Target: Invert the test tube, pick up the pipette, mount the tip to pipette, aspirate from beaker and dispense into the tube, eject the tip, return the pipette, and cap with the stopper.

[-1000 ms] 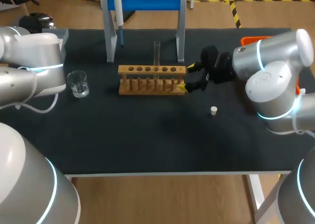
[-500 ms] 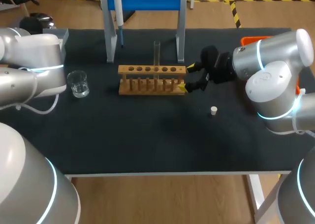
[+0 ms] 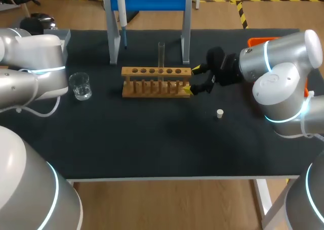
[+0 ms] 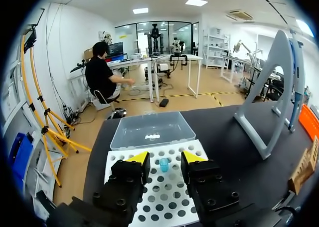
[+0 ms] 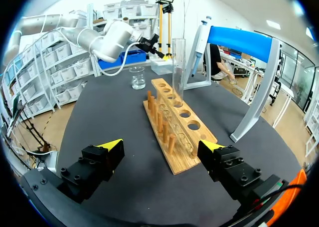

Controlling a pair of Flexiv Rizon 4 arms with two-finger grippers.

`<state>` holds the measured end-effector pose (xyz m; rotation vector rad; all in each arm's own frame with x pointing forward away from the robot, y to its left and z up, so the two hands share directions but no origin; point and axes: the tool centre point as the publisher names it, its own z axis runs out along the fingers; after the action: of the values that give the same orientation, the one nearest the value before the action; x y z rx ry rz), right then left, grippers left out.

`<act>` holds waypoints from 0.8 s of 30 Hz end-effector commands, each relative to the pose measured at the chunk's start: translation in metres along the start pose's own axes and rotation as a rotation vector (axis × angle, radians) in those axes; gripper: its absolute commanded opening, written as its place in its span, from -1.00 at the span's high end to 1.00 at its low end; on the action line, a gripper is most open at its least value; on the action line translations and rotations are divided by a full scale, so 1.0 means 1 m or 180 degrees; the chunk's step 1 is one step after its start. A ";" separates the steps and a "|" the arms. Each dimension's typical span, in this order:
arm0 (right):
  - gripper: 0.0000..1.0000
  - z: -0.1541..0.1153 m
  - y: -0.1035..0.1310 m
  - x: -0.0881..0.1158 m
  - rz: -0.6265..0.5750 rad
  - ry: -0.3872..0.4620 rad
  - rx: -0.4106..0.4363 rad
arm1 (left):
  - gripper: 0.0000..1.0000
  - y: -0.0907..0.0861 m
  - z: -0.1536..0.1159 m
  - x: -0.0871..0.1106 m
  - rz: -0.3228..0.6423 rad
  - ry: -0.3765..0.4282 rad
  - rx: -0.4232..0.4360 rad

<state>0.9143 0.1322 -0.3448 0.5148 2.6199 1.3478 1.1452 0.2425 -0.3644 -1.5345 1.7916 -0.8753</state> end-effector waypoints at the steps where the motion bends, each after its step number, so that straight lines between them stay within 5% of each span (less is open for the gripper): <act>1: -1.00 -0.001 0.000 0.000 -0.0001 0.0003 -0.0002 | 0.23 0.000 0.004 -0.001 -0.0004 0.0004 -0.0015; 24: -1.00 -0.001 0.000 0.000 -0.0001 0.0003 -0.0002 | 0.26 0.002 0.009 -0.003 0.0005 0.0023 -0.0029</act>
<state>0.9143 0.1322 -0.3448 0.5148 2.6199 1.3478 1.1466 0.2437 -0.3677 -1.5366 1.7979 -0.8755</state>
